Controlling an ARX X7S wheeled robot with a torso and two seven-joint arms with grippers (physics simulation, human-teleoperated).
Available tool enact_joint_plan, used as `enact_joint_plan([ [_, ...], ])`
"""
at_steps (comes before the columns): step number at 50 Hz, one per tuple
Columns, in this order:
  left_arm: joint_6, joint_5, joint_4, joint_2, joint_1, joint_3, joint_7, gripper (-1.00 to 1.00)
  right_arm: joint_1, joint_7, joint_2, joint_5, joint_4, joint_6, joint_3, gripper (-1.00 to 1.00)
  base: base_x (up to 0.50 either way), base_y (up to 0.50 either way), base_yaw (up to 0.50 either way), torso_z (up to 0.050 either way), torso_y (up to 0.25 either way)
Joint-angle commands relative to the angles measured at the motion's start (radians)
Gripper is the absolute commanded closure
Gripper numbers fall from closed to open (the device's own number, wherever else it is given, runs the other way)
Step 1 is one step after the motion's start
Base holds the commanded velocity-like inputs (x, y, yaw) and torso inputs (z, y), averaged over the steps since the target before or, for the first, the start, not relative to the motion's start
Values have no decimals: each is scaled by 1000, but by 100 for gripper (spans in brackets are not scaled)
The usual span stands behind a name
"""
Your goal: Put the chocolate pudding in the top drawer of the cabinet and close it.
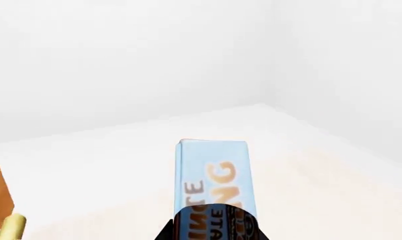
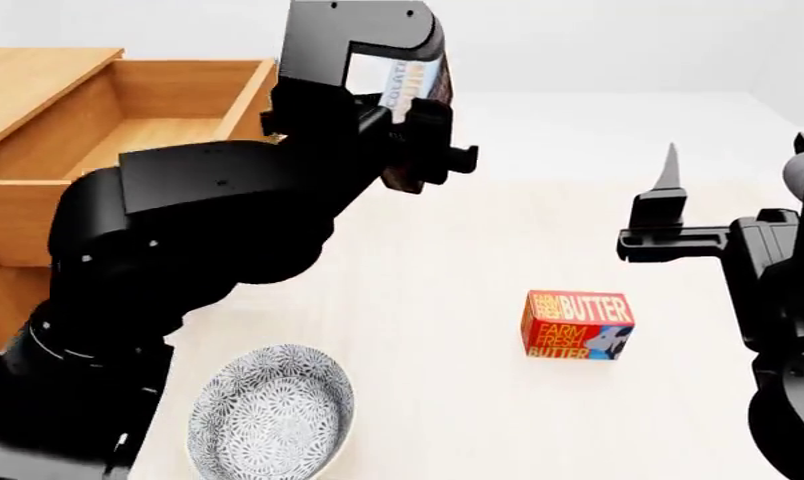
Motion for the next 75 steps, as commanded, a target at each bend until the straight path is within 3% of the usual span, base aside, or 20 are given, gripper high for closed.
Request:
enact_joint_plan([
  [1, -79, -93, 28, -37, -212, -102, -118, 100, 15, 3, -1, 18, -25, 30, 18, -100, 0, 0, 0, 0, 0],
  [11, -65, -22, -136, -97, -358, -129, -97, 100, 20, 4, 1, 29, -34, 39, 26, -100, 0, 0, 0, 0, 0],
  [37, 81, 275, -519, -201, -385, 31, 79, 100, 43, 24, 0, 35, -27, 46, -11, -100, 0, 0, 0, 0, 0],
  [75, 320, 463, -1012, -85, -351, 150, 230, 100, 9, 33, 8, 39, -2, 1, -12, -100, 0, 0, 0, 0, 0],
])
